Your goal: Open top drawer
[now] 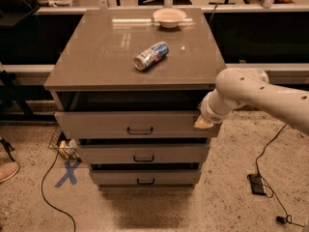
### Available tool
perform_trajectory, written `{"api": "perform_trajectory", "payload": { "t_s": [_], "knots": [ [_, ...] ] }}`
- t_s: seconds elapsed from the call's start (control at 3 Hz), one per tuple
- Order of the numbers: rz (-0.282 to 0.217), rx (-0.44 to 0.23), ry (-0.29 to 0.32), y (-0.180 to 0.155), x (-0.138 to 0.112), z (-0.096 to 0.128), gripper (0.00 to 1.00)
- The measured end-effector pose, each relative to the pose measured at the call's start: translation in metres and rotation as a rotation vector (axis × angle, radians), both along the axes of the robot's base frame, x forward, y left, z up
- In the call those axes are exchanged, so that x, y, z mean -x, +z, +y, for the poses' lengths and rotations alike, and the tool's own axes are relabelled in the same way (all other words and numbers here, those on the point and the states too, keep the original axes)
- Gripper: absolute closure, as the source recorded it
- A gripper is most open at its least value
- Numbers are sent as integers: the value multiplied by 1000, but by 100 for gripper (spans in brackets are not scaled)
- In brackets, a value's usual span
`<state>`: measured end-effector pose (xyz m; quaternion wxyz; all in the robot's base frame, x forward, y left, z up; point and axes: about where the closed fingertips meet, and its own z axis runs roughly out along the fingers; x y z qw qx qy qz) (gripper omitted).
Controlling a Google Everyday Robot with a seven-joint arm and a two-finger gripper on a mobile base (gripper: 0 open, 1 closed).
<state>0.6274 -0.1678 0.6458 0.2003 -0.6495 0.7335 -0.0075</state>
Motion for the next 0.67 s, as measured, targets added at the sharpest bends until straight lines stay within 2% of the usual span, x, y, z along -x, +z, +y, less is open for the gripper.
{"api": "perform_trajectory", "payload": {
  "t_s": [0.67],
  "knots": [
    [5, 0, 3, -3, 1, 1, 28]
  ]
}}
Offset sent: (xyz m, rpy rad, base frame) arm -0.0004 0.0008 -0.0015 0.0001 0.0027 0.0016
